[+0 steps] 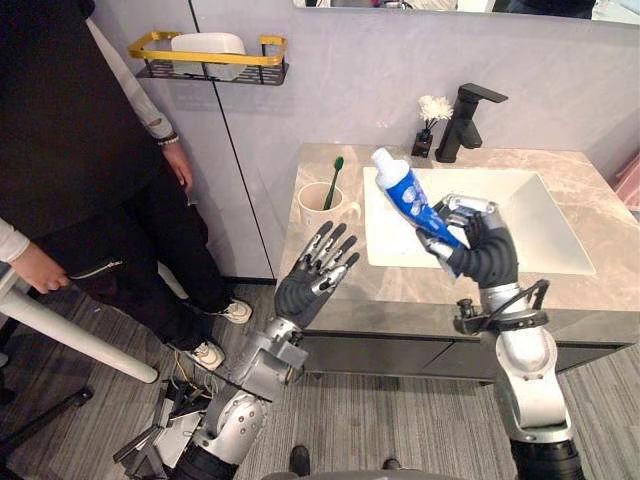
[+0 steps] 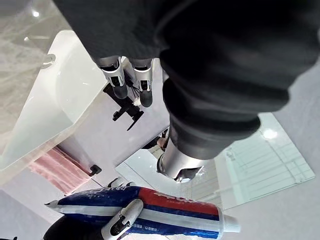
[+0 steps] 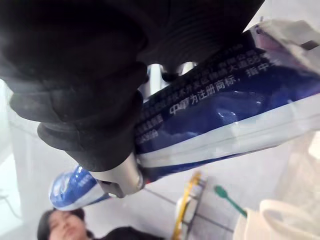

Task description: Organize washtable

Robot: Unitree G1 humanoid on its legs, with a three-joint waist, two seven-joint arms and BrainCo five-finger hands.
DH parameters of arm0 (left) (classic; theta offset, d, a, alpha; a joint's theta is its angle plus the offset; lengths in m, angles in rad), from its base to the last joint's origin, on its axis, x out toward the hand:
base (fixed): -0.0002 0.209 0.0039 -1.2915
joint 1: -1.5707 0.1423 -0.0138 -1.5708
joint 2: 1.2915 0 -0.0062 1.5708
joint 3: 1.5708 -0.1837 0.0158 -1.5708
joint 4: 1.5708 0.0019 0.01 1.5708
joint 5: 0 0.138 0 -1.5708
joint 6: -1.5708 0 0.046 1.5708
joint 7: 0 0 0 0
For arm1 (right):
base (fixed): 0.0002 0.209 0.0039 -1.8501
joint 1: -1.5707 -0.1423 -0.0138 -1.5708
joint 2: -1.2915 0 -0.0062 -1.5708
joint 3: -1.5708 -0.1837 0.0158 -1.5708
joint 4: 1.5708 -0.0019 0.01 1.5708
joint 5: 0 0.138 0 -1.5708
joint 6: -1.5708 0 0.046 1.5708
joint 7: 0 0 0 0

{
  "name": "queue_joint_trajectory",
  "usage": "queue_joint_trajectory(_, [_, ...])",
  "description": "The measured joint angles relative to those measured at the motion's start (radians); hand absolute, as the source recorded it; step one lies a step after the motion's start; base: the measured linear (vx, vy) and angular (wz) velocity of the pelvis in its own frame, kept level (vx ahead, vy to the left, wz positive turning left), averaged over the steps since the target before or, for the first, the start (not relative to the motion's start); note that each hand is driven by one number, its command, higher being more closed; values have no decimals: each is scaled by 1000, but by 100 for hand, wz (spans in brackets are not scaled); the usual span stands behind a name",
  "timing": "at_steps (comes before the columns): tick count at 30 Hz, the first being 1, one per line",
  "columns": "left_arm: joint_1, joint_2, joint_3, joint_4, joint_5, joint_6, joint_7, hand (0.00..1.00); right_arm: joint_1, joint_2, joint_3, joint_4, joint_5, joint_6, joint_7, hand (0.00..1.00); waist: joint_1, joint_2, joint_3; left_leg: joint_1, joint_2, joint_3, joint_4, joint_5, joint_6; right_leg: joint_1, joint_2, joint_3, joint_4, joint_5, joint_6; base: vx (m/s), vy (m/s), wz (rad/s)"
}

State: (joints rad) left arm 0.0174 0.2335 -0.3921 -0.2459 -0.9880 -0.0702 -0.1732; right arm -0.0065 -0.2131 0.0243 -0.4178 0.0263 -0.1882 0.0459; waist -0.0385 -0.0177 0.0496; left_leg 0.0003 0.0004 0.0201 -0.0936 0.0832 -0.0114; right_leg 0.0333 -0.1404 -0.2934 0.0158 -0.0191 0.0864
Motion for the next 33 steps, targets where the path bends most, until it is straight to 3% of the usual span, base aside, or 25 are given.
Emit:
queue_joint_trajectory(19, [2, -27, -28, -100, 19, 17, 22, 0, 136, 51, 92, 0, -29, 43, 49, 100, 1, 8, -20, 5, 2, -2, 0, 0, -1, 12, 0, -5, -9, 0, 0, 1, -1, 1])
queue_joint_trajectory(33, [2, -36, -81, -149, 19, 17, 49, 0, 172, 72, 160, 1, -34, 43, 60, 100, 0, 9, -21, 6, 4, 0, 0, 0, -1, 13, 0, -4, -10, 1, 1, 0, 0, 0])
